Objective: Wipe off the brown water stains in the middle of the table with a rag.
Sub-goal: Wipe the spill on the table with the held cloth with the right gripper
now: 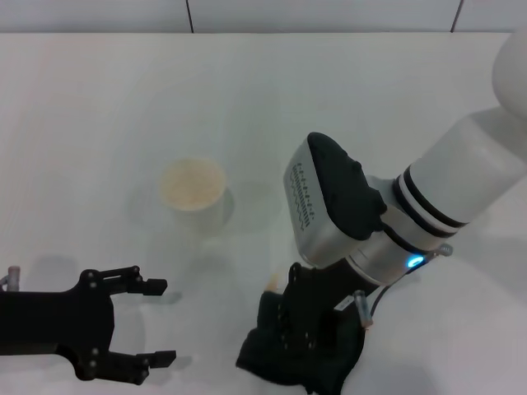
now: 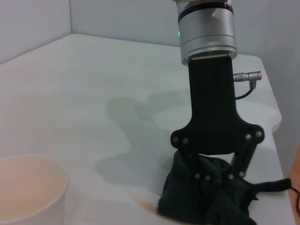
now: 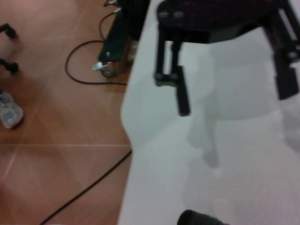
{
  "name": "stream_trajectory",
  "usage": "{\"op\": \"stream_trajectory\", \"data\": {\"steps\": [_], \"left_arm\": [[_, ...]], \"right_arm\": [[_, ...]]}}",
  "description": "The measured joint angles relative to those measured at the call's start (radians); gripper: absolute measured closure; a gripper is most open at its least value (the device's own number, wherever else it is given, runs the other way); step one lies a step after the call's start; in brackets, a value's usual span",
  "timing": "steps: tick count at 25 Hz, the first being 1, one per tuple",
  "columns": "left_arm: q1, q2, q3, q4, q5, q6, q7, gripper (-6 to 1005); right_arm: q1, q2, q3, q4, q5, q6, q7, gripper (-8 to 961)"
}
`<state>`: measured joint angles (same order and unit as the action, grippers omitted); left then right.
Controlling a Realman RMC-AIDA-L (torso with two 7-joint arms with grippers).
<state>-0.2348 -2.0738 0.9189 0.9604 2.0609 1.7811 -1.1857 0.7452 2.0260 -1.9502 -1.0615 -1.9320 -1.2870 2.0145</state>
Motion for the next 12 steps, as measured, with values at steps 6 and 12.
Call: {"op": "stream_trajectory", "data": {"steps": [6, 12], "left_arm": [[0.008, 0.0, 0.0, 0.001, -0.008, 0.0, 0.003, 111], [0.009, 0.0, 0.0, 0.001, -0.015, -0.001, 0.004, 111]], "right_arm": [[0.02, -0.006, 0.022, 0.06, -0.064, 0.099, -0.002, 869], [0.019, -0.004, 0.081, 0.066, -0.162, 0.2, 0.007, 870]]}}
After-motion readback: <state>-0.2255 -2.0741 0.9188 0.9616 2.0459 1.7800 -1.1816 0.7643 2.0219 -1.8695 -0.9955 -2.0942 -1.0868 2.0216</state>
